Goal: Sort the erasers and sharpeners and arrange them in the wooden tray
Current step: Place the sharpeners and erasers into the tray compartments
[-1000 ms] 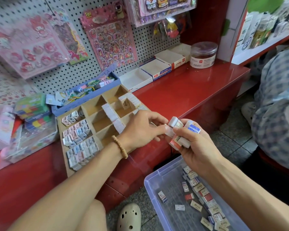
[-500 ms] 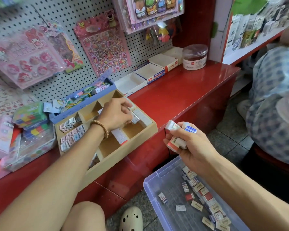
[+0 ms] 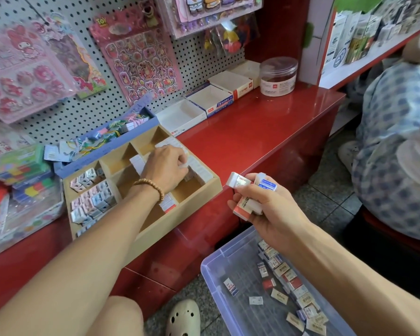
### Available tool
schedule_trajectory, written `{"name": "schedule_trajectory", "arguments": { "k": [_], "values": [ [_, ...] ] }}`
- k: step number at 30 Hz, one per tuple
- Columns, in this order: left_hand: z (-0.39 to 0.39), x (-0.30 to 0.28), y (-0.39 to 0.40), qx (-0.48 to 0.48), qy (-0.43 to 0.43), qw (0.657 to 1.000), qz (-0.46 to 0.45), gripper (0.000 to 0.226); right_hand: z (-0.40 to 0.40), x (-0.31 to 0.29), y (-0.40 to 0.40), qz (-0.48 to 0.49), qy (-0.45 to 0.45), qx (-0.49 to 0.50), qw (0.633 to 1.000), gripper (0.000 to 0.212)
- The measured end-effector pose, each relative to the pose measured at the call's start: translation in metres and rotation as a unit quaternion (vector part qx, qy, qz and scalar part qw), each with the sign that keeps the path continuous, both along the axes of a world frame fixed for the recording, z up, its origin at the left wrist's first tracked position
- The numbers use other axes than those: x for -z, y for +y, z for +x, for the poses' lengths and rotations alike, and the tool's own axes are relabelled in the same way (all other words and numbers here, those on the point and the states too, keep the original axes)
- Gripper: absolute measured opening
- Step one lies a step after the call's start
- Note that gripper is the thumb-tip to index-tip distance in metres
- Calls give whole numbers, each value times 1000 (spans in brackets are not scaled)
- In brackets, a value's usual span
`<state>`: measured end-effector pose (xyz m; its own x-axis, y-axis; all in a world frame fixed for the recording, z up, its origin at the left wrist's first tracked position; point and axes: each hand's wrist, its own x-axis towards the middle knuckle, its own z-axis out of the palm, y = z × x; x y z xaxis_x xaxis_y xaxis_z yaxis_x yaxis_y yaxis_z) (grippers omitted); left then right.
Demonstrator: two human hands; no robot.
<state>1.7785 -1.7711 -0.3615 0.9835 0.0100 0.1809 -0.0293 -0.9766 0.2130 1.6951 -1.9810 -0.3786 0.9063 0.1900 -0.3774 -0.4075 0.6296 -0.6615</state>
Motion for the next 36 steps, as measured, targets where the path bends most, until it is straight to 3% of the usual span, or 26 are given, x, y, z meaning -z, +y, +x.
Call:
{"name": "schedule_trajectory", "arguments": {
  "k": [2, 4, 6, 8, 12, 19, 24, 29, 32, 36],
  "values": [
    [-4, -6, -1, -11, -45, 999, 18, 5, 0, 0, 1, 9, 4, 2, 1000, 34],
    [-15, -13, -9, 3, -89, 995, -38, 12, 0, -2, 3, 15, 2, -2, 1000, 31],
    [-31, -20, -24, 50, -23, 976, -212, 19, 0, -2, 4, 14, -4, -3, 1000, 29],
    [-49, -25, -41, 85, 89, 928, -351, 15, -1, -3, 4, 10, -13, -5, 1000, 28],
    [-66, -17, -52, 122, 105, 908, -386, 11, -5, -5, 4, 4, -28, -25, 999, 28],
    [-86, -22, -29, 18, 63, 878, -474, 8, -7, 0, 1, 18, 17, 42, 999, 12],
    [-95, -31, 21, -60, 29, 918, -390, 10, -11, -6, 5, 50, 31, 40, 997, 14],
    [-86, -26, 68, -119, 28, 976, -179, 8, -19, -11, 17, 50, 26, 4, 998, 22],
    [-79, -16, 75, -127, 42, 987, -89, 10, -22, -12, 19, 40, 15, -8, 999, 22],
    [-65, -5, 70, -121, 31, 990, -63, 12, -23, -8, 20, 28, 13, -7, 1000, 20]
  ]
}}
